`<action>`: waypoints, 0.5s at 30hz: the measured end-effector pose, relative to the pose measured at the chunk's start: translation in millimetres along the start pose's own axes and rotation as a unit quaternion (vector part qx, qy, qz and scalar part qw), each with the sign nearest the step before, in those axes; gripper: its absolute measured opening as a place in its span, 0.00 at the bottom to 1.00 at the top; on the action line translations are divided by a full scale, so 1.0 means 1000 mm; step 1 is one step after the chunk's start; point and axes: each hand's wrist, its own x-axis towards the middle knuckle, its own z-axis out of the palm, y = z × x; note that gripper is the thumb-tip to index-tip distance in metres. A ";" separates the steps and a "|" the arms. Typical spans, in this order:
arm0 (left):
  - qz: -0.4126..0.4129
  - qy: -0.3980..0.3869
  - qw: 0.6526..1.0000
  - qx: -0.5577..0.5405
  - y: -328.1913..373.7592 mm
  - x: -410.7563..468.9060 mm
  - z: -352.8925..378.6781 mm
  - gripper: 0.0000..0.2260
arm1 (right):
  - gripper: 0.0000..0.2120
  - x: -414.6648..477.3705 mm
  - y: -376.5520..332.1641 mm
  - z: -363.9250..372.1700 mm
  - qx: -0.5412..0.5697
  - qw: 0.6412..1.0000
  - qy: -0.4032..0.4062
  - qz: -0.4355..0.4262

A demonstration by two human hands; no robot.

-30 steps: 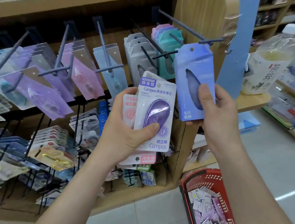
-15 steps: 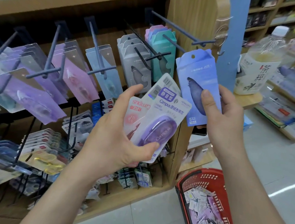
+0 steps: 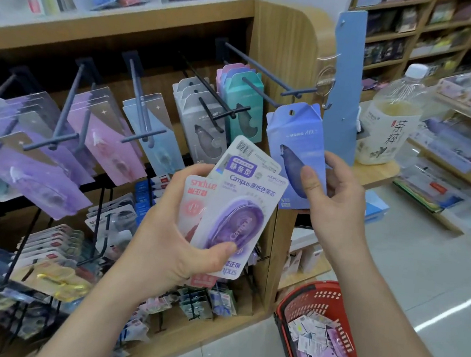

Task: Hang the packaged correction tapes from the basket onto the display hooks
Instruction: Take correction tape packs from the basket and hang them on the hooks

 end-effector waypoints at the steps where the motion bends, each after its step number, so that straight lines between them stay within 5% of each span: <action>1: 0.000 0.001 1.000 0.001 0.001 0.001 0.001 0.34 | 0.10 0.001 0.000 0.001 0.010 1.000 -0.004 0.000; 15: 0.003 0.010 1.000 0.015 0.007 0.007 0.007 0.36 | 0.05 0.003 -0.009 0.013 0.094 0.993 -0.033 0.070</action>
